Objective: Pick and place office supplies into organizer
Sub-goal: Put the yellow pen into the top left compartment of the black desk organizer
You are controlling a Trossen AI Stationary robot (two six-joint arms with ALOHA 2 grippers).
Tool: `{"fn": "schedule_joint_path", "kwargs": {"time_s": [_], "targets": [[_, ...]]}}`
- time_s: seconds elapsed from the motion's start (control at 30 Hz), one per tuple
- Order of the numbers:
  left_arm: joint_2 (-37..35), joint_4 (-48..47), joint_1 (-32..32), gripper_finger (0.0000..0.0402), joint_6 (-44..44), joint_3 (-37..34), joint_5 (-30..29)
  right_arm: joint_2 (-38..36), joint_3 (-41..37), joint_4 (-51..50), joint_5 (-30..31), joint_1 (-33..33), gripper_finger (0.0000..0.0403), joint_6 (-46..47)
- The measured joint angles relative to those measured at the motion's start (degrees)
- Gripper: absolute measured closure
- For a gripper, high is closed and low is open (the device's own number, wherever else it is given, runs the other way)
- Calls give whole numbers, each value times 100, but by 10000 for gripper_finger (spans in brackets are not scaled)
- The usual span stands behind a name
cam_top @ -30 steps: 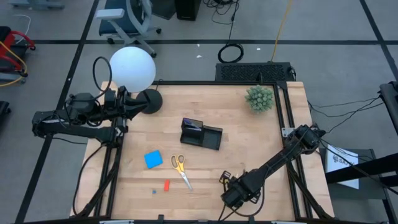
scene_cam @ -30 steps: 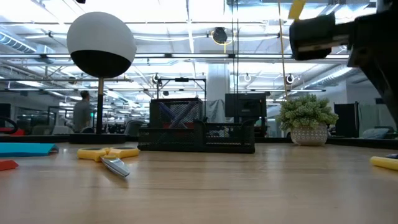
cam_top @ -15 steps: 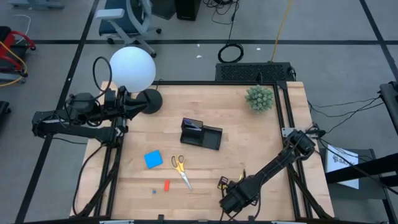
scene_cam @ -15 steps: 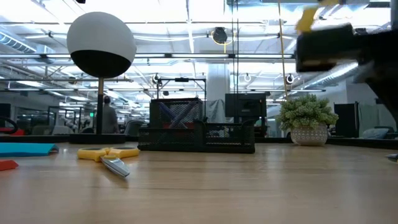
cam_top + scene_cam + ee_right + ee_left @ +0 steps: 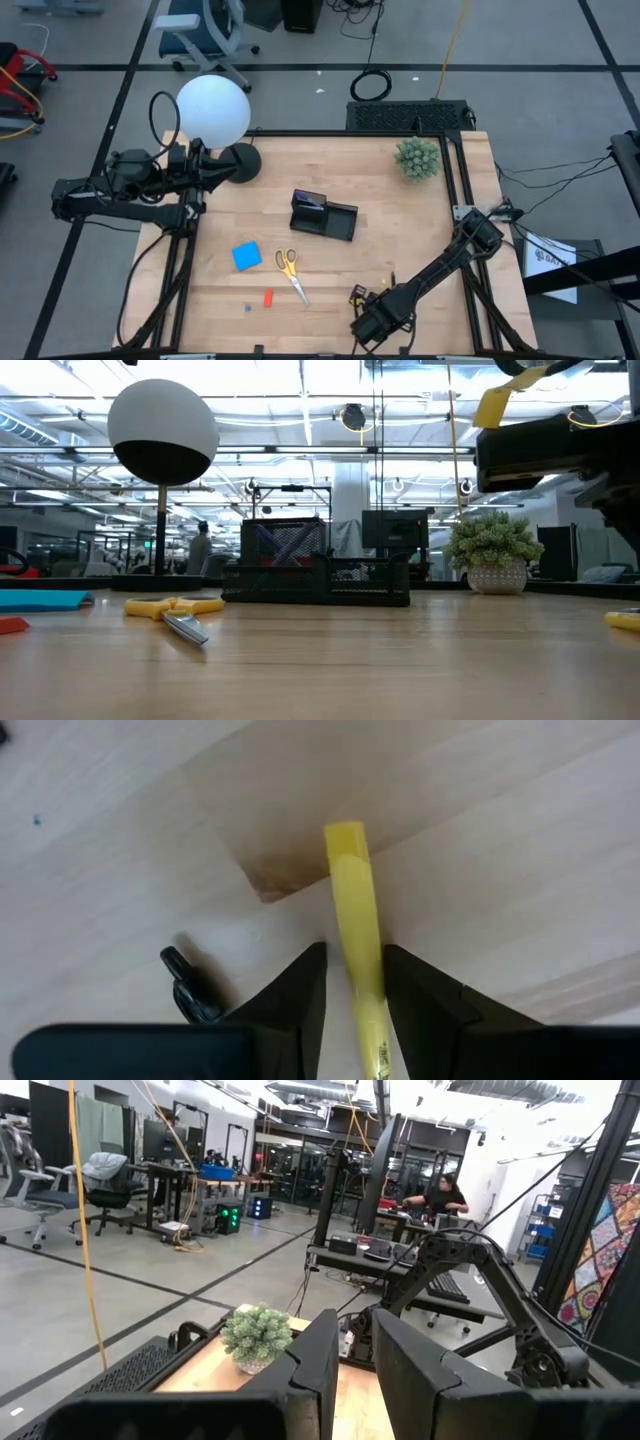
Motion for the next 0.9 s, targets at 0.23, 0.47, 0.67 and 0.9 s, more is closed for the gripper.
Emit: {"fn": "schedule_joint_path", "kwargs": {"time_s": [0.23, 0.47, 0.67, 0.9], "targets": [[1, 0, 0, 330, -1, 0, -1, 11, 11, 24, -39, -60, 308, 97], [0, 0, 0, 330, -1, 0, -1, 15, 11, 19, -57, -85, 368, 85], [0, 0, 0, 330, -1, 0, -1, 20, 7, 24, -69, -111, 372, 82], [0, 0, 0, 330, 0, 0, -1, -90, -22, 11, -76, -216, 372, 132]]}}
